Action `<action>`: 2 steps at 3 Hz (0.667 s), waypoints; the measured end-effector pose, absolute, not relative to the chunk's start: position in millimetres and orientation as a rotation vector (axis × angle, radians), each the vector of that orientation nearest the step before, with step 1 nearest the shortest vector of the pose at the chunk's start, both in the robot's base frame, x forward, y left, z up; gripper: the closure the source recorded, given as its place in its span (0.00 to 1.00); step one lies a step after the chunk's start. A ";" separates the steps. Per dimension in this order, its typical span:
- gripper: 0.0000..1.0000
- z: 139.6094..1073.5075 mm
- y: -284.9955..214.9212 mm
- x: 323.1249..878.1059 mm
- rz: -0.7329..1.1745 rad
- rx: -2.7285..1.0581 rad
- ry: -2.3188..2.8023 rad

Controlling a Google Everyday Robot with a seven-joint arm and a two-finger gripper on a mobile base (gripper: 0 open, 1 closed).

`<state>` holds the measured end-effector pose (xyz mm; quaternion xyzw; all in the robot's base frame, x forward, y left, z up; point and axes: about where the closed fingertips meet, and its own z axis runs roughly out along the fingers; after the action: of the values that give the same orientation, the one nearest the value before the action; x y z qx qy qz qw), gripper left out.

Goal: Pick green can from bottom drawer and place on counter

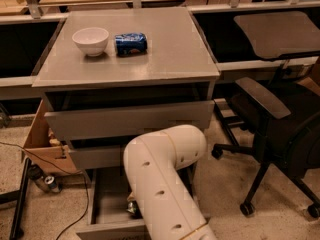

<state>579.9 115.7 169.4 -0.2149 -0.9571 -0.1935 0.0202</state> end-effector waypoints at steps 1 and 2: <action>1.00 233.2 94.1 550.0 -0.785 -0.606 -2.983; 1.00 297.1 66.3 523.7 -0.893 -0.574 -3.011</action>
Offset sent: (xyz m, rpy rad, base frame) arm -0.0955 -0.0901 0.2084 0.2056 -0.2100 0.0558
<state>523.7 66.3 297.1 -0.1797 -0.9428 -0.2797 -0.0257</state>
